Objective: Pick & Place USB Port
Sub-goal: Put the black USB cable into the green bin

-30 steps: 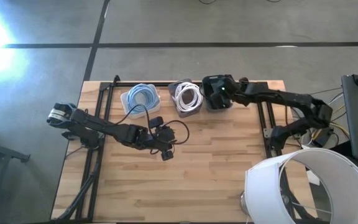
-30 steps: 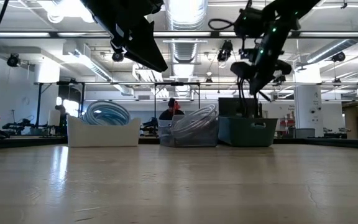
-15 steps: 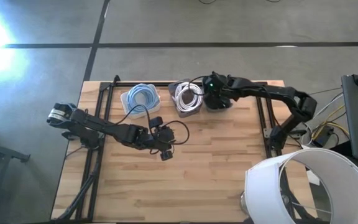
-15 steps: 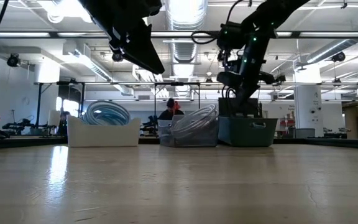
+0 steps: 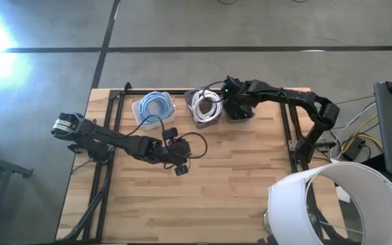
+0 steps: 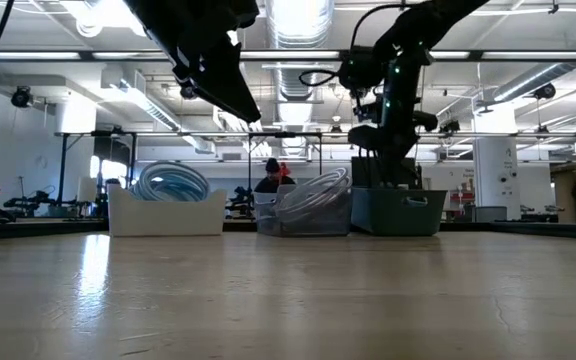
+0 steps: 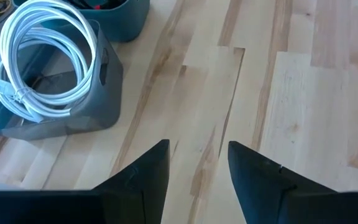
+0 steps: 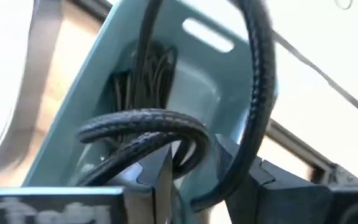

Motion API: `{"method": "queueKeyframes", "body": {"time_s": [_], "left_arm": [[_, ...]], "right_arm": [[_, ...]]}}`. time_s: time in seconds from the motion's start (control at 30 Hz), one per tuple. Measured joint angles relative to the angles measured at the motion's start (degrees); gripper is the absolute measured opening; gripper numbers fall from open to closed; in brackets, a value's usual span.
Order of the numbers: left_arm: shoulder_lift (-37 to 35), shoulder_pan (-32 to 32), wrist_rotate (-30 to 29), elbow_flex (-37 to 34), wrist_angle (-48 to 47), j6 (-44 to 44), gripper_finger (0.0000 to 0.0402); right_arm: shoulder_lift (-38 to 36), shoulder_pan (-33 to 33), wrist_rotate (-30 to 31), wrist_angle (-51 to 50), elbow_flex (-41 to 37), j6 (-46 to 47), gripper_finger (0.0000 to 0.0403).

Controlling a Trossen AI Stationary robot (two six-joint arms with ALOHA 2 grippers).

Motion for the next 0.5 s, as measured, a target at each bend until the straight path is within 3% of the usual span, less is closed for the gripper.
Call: {"method": "queueKeyframes", "body": {"time_s": [0.17, 0.33, 0.5], "left_arm": [[0.0, 0.0, 0.02, 0.0, 0.0, 0.0, 0.0167], [0.0, -0.04, 0.02, 0.0, -0.03, -1.04, 0.0167], [0.0, -0.04, 0.02, 0.0, -0.2, -1.44, 0.0167]], "right_arm": [[-1.71, -0.07, -0.03, -1.34, 2.23, -0.19, 0.0134], [-2.91, -0.07, -4.4, -6.33, 3.34, 0.21, 0.0148], [-3.01, -0.05, -1.22, -7.7, 2.8, 0.09, 0.0158]]}}
